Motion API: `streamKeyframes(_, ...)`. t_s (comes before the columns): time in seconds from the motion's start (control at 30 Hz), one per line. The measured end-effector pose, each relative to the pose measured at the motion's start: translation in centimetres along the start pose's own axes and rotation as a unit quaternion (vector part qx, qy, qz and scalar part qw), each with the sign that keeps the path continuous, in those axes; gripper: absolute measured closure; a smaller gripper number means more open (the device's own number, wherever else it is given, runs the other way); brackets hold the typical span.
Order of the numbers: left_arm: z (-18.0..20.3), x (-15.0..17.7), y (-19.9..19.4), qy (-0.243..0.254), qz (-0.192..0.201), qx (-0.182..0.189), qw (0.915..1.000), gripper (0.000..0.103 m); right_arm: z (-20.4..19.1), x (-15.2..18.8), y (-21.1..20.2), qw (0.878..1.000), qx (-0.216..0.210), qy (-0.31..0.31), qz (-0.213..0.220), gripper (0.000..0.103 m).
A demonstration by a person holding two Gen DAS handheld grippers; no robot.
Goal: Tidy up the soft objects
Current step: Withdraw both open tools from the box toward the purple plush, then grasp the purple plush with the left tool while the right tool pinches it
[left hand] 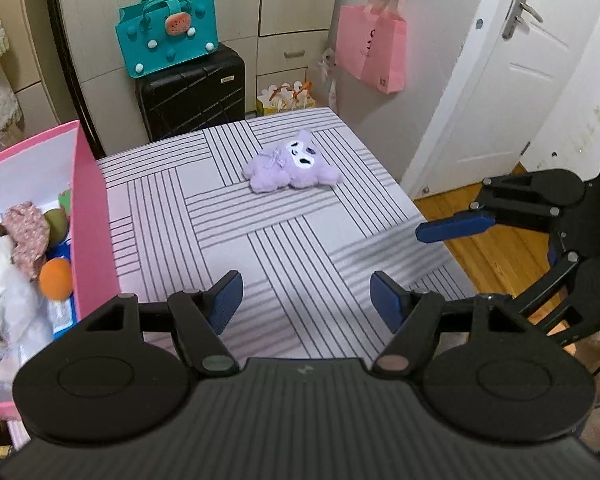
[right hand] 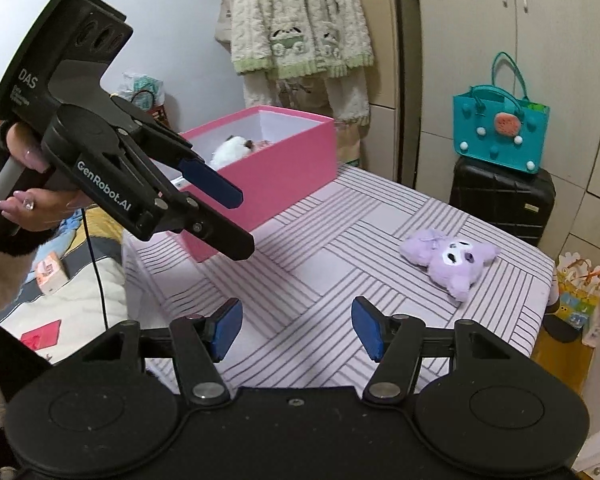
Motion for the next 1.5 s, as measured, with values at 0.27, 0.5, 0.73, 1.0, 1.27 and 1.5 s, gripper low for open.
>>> streamKeyframes(0.27,-1.4,-1.7,4.0,-0.018,0.028,0.003,0.9994,0.033,4.1,-0.6,2.7,1.000,0.026,0.009,0.014,0.037)
streamKeyframes(0.5,-3.2,-3.4,7.5,-0.035,0.067,-0.016,0.9970,0.033,7.8,-1.3,5.8,0.997,0.075,0.006,0.034,0.037)
streamKeyframes(0.73,-4.7,-4.5,12.2,-0.054,0.073,-0.027,0.9955,0.033,11.3,-1.6,9.3,0.993,0.109,0.009,0.036,0.037)
streamKeyframes(1.0,-6.3,-4.9,16.3,-0.072,0.063,-0.033,0.9948,0.033,14.1,-2.0,12.3,0.992,0.121,0.020,0.020,0.030)
streamKeyframes(1.27,-6.8,-6.2,19.1,-0.108,0.046,0.002,0.9931,0.032,14.0,-2.6,14.1,0.995,0.099,-0.008,0.003,0.024)
streamKeyframes(1.5,-7.1,-6.2,20.1,-0.136,0.046,0.014,0.9896,0.031,14.5,-3.0,14.9,0.996,0.086,0.012,0.016,0.023)
Point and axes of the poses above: each gripper's, at about its wrist camera, not at the fingertips, and y roughly the way its jaws point, z to its right, x to its underside, the point moved 6 cm from there along y, roughly the way its jaws point, and after that the axes turned 11 degrees about y, right-handed, at the moved point
